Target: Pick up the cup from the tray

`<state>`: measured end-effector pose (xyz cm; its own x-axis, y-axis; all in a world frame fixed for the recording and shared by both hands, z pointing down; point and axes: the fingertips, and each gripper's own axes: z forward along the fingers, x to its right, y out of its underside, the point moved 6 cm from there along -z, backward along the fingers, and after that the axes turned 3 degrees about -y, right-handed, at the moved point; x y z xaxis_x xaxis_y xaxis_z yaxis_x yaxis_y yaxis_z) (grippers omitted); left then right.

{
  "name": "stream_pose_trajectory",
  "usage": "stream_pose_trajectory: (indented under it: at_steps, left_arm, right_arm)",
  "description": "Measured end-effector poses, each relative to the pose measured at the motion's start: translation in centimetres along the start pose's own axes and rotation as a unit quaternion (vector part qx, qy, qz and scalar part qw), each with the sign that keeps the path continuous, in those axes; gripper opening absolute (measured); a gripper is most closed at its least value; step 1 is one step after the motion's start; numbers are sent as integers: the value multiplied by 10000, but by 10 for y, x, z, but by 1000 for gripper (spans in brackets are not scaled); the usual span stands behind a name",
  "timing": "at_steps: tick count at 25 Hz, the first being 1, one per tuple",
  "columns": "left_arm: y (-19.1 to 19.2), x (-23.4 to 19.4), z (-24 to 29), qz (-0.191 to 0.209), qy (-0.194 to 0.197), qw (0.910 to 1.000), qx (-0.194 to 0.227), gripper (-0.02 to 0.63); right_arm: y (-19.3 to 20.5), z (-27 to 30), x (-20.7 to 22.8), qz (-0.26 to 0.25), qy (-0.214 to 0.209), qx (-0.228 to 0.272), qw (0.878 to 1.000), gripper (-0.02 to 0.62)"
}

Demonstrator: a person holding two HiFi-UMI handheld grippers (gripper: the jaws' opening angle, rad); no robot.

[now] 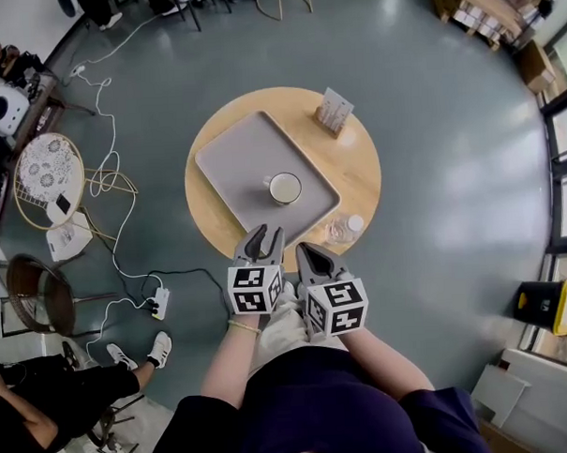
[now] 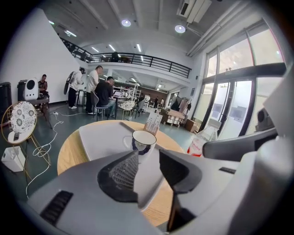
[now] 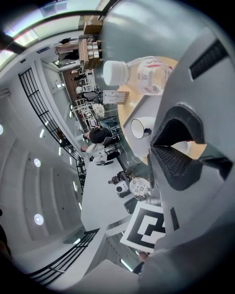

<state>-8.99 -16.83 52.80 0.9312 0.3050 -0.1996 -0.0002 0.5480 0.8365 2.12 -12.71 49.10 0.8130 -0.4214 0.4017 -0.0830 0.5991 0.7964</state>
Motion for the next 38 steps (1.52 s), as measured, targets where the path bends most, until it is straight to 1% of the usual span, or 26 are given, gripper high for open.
stream_pose_trajectory:
  at_steps: [2,4,7,10,16,21,25,30,34,38]
  left_arm:
    - [3,-4,14,71,37,10000,10,186]
    - [6,-8,28,145,121,9998,72,251]
    - [10,-12,48,163,335,9993,77,301]
    - [11,-17,66,244,387,9989,37,338]
    - [4,-22,96,325,456,9984,2,342]
    - [3,-17,113,619,636,9960,-24,344]
    - [-1,-14,123,866,625,9942,120,360]
    - [3,-13,135,918,661,9936,26,376]
    - [1,-14,139,1018,645,9927,89,377]
    - [1,-16,140,1017,595,9929,151,377]
  right_arm:
    - [1,-2,3,77,70,24,9999,8]
    - [2,-2,7,156,135,35,9998,8]
    - [3,1,10,237,208,67,9995,8]
    - [4,7,10,285,236,81,9993,8]
    - [4,19,9,374,258,46,9990,8]
    - [10,27,9,418,283,-65,9987,8]
    - [13,31,14,483,301,-139,9983,8]
    - [16,36,20,593,441,-180,9971,8]
    - [19,42,25,644,582,-240,9959,8]
    - [22,47,29,674,625,-308,9953,8]
